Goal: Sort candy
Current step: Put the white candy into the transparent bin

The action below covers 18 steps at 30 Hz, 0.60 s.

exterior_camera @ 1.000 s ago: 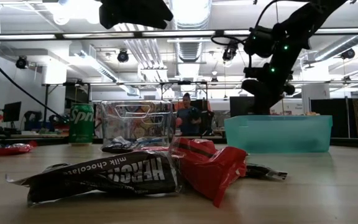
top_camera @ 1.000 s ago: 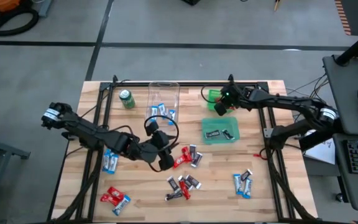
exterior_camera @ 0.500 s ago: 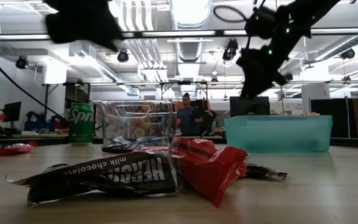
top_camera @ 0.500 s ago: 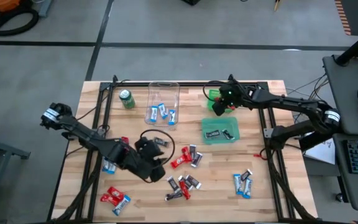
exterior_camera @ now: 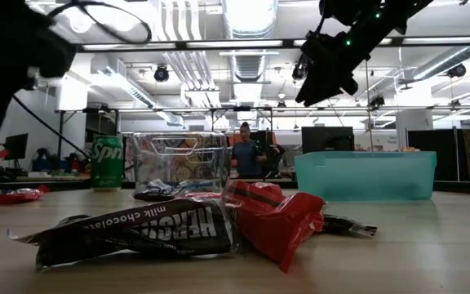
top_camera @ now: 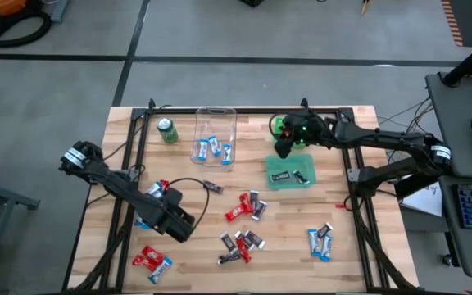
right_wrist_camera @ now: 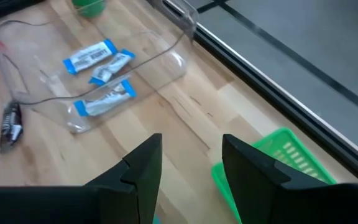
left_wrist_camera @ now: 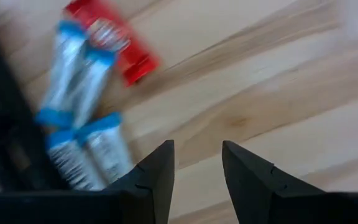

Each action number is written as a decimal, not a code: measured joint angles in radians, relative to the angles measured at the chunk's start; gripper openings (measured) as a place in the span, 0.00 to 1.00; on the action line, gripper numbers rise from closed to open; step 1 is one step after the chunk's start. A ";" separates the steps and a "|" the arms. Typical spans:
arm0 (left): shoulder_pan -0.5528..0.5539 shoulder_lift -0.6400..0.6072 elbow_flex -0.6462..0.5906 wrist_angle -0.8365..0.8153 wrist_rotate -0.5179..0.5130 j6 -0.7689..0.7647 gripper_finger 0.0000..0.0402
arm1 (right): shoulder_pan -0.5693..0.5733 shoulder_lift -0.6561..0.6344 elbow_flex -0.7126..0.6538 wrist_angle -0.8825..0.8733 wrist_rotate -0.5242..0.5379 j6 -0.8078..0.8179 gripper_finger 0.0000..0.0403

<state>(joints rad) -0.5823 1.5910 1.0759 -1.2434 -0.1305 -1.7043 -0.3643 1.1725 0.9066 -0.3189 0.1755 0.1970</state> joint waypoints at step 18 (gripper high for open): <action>-0.017 0.047 -0.113 -0.001 0.058 -0.011 0.19 | 0.037 0.000 -0.010 -0.023 0.000 0.012 0.38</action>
<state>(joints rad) -0.5998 1.6375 0.9625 -1.2440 -0.0724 -1.7157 -0.3271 1.1725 0.8961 -0.3414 0.1757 0.2092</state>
